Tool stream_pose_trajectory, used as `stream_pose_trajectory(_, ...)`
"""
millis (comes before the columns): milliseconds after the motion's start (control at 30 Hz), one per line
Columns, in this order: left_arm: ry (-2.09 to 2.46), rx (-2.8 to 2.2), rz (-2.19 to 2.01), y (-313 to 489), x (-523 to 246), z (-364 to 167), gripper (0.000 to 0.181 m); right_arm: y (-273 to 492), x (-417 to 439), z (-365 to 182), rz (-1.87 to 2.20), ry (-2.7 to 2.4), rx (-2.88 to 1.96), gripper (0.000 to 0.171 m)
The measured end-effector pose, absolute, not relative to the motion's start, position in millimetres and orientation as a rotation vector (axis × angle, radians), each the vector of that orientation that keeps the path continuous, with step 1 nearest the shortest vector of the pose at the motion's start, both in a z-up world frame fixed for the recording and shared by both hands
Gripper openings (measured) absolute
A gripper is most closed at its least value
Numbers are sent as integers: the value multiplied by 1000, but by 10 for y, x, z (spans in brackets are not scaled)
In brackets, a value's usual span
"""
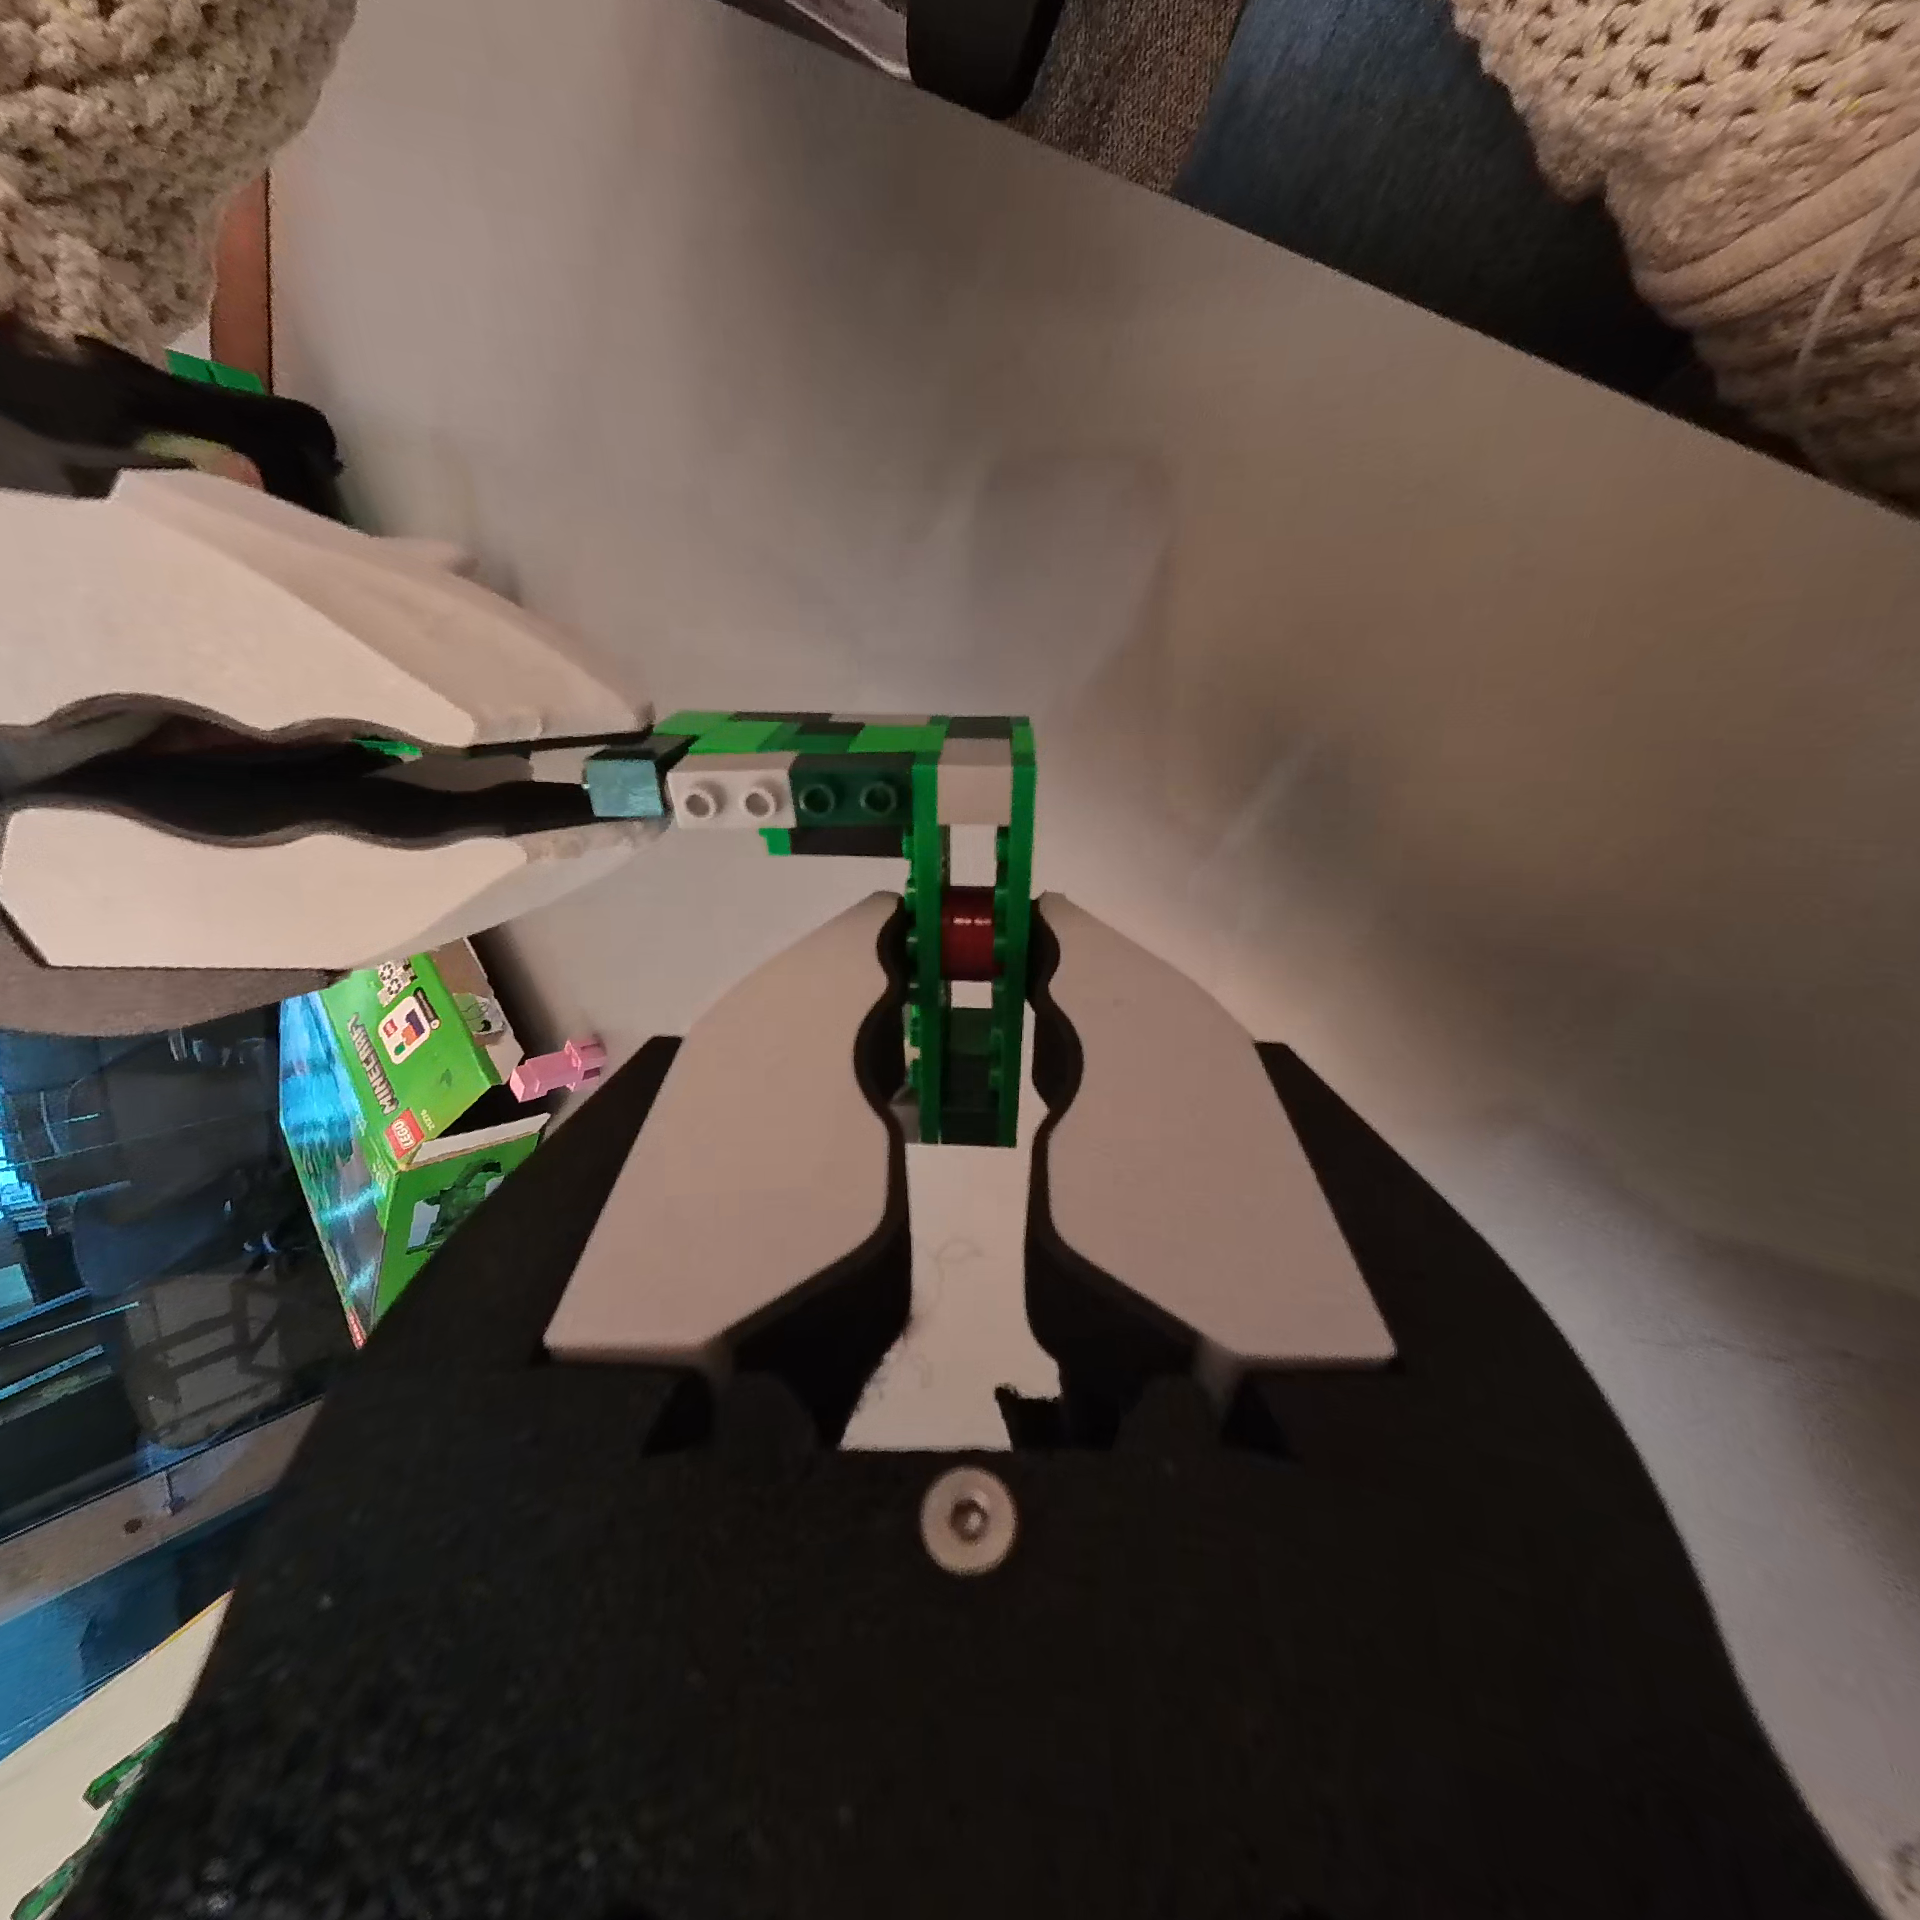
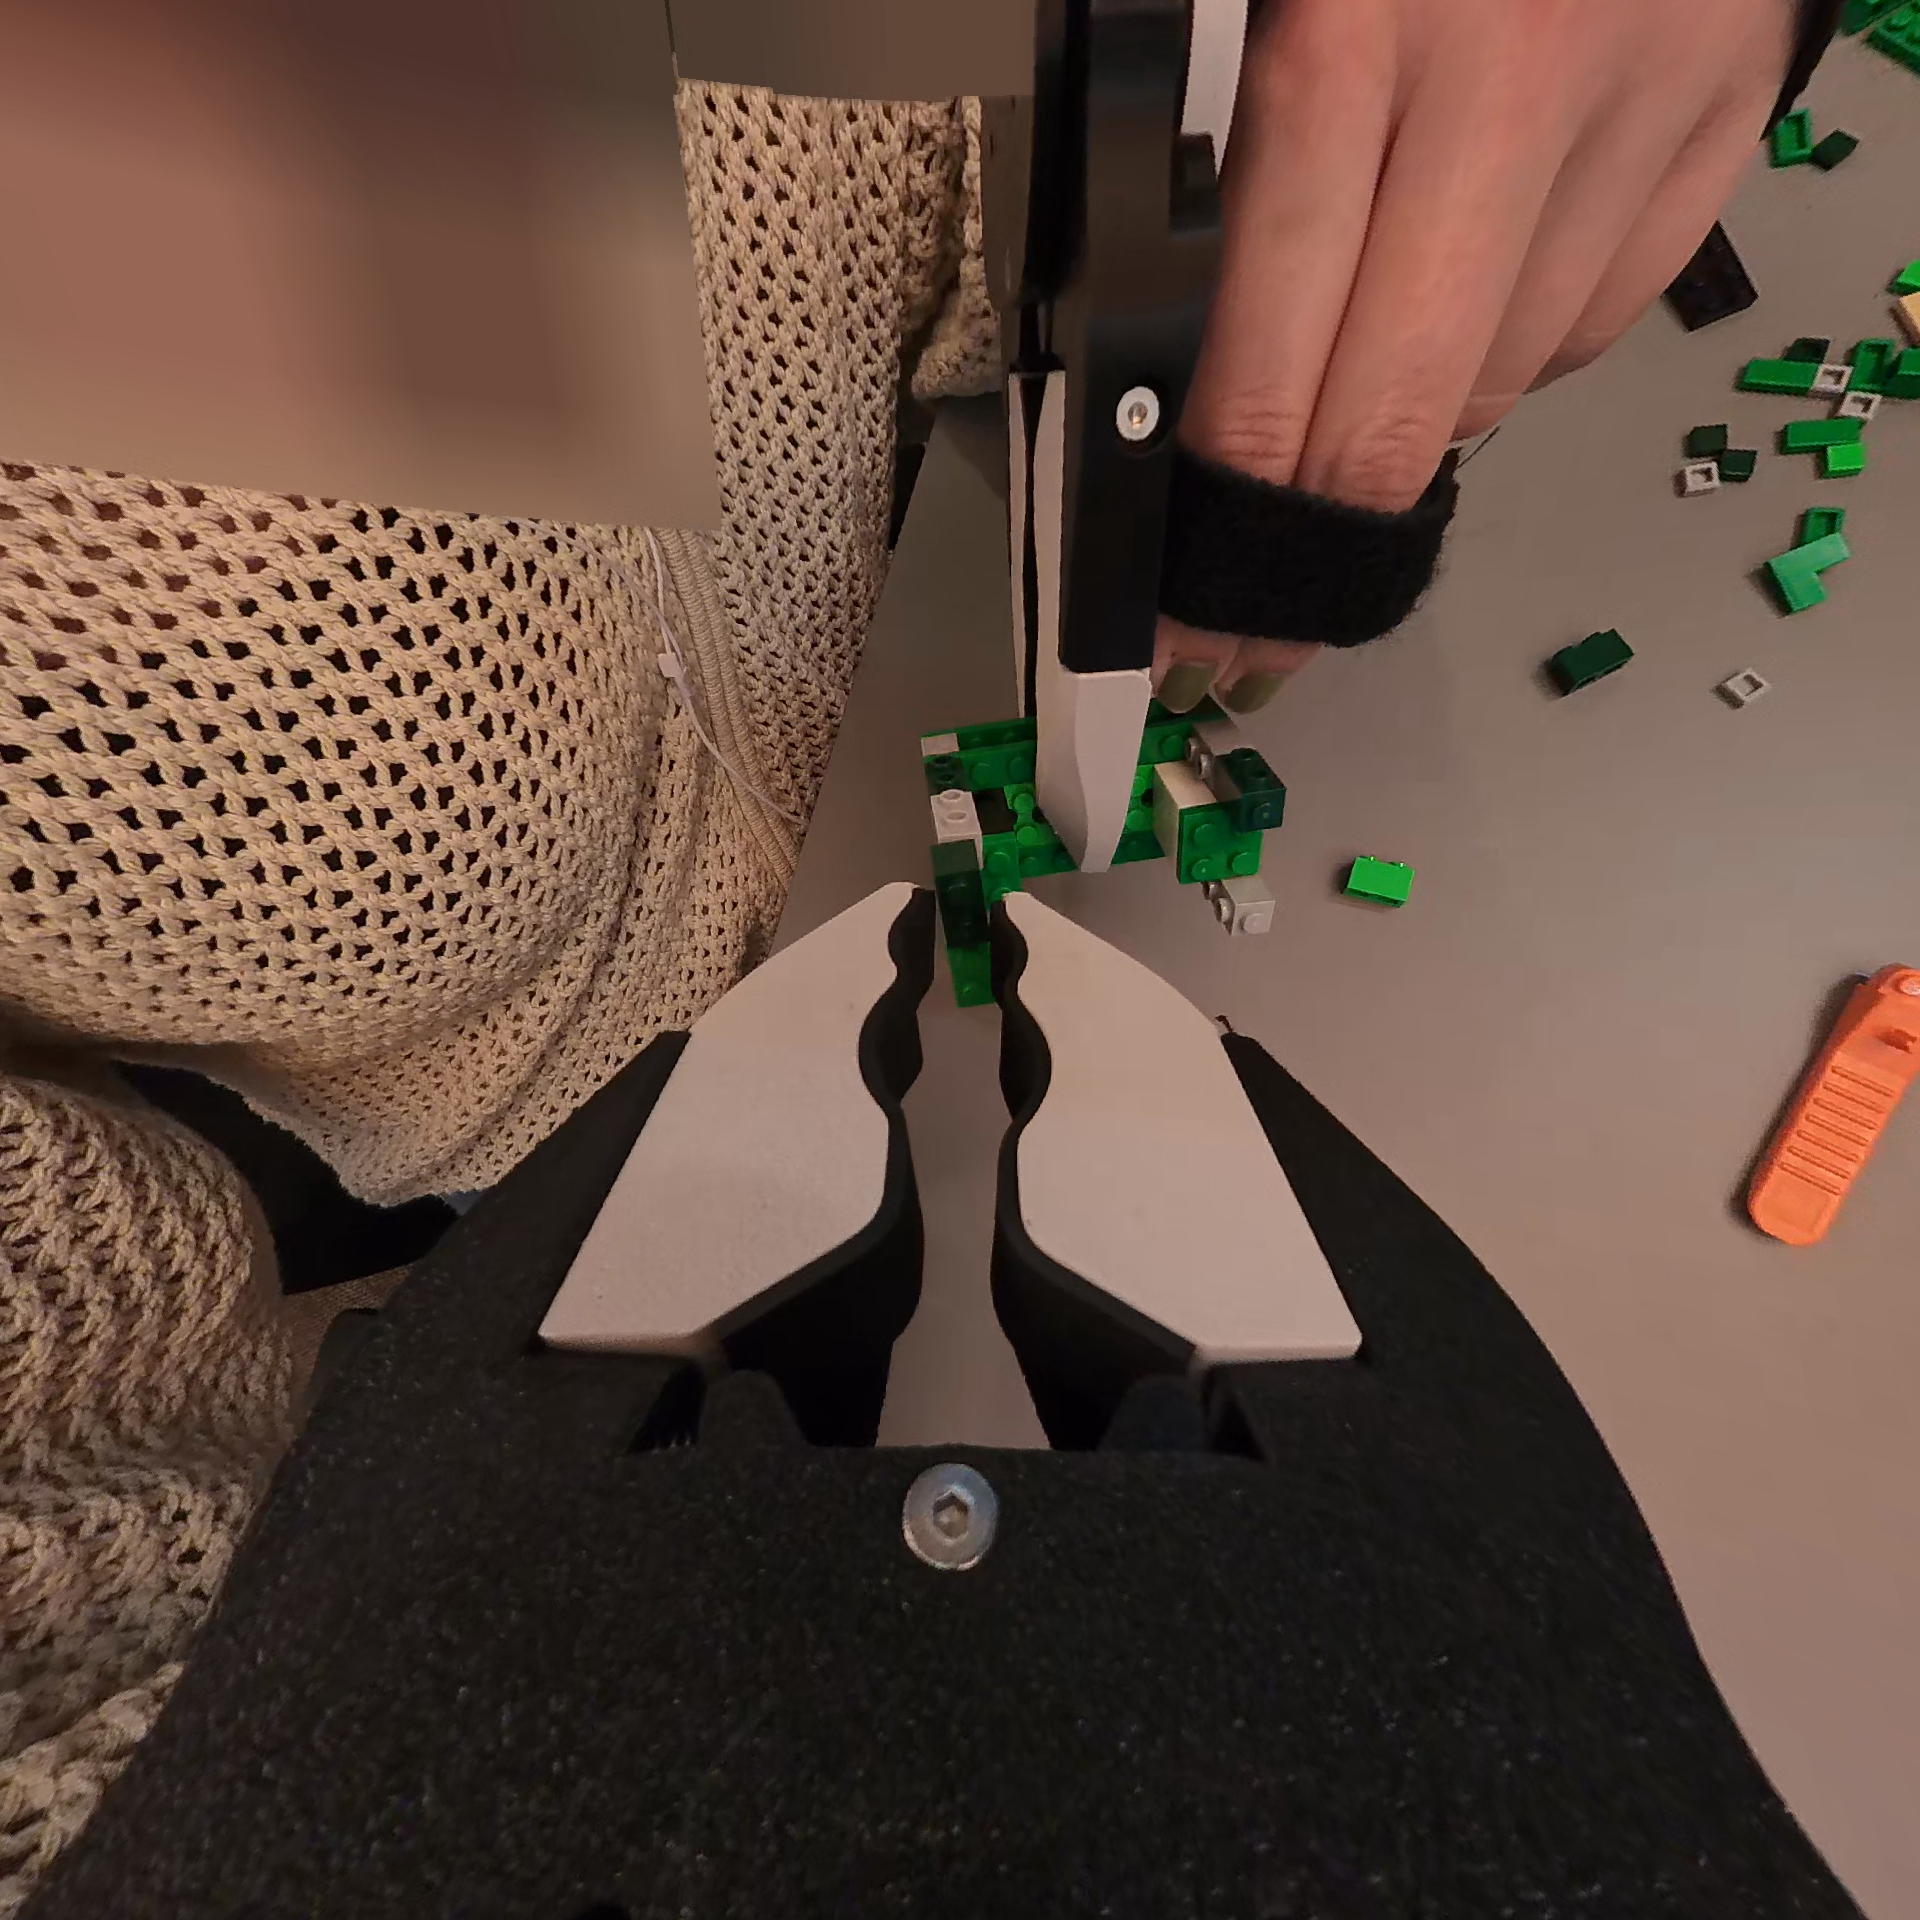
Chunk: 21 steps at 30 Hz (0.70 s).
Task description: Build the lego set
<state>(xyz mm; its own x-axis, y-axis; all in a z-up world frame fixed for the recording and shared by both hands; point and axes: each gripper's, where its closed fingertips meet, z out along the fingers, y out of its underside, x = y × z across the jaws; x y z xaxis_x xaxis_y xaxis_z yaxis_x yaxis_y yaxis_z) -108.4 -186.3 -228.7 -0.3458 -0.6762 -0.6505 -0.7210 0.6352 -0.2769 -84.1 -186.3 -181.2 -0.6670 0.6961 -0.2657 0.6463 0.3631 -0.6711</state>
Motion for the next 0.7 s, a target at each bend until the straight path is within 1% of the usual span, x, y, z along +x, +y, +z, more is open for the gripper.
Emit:
stream_pose_trajectory(233,2094,-1090,78,-1854,-1088,-2289,19,-1828,-835,-1819,1192,-2534,-1265,11)
stream_pose_trajectory(367,2091,-1097,82,-1840,-1098,-2286,19,-1790,-835,-1802,1179,-2496,-1269,18)
stream_pose_trajectory(533,2086,-1122,101,-1789,-1131,-2300,19,-1658,-839,-1715,1074,-2269,-1256,42)
stream_pose_trajectory(700,2084,-1145,104,-1745,-1153,-2334,19,-1519,-799,-1521,905,-1720,-1230,69)
